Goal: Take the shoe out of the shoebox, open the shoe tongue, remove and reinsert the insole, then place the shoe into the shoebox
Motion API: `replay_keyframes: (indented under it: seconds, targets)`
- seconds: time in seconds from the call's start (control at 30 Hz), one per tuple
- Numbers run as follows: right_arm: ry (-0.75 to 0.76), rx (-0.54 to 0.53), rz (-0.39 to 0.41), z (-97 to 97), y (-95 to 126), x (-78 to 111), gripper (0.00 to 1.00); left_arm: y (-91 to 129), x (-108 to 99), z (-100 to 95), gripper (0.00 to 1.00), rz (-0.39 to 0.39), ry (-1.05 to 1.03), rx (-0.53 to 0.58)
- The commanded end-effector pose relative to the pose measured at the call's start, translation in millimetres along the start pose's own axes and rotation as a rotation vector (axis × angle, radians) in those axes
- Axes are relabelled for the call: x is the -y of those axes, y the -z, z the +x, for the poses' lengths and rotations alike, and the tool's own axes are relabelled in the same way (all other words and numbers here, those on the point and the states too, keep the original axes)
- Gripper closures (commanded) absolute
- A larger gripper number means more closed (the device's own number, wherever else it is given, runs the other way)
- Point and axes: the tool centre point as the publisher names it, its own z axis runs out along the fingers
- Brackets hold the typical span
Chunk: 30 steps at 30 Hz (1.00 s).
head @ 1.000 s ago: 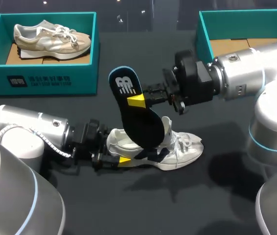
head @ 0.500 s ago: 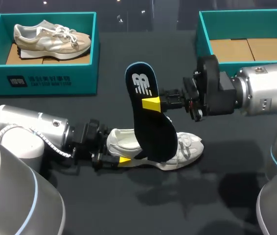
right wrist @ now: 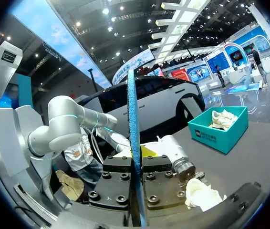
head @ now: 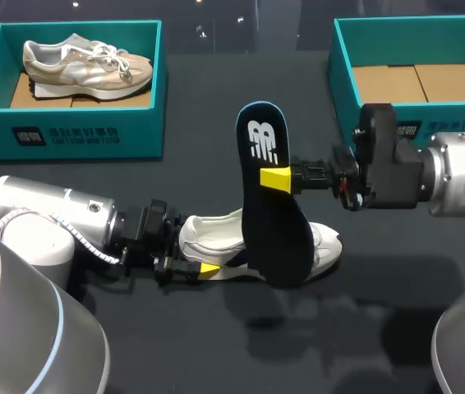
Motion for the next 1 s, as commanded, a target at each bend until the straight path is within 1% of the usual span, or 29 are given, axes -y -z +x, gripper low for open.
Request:
replay_keyframes:
  seconds: [0.03, 0.43, 0.57, 1.0]
  targets:
    - [-0.015, 0.057, -0.010, 12.7, 12.2, 6.5, 1.00, -0.2, 0.0, -0.2, 1.00, -0.001, 0.000, -0.001]
    - [-0.073, 0.078, -0.007, 21.3, 16.7, 12.2, 1.00, -0.2, 0.0, -0.2, 1.00, -0.001, 0.000, -0.001]
    - [-0.094, 0.084, -0.024, 21.2, 16.7, 15.7, 1.00, -0.2, 0.0, -0.2, 1.00, -0.001, 0.000, -0.001]
    - [-0.094, 0.084, -0.024, 21.2, 16.7, 15.7, 1.00, -0.2, 0.0, -0.2, 1.00, -0.001, 0.000, -0.001]
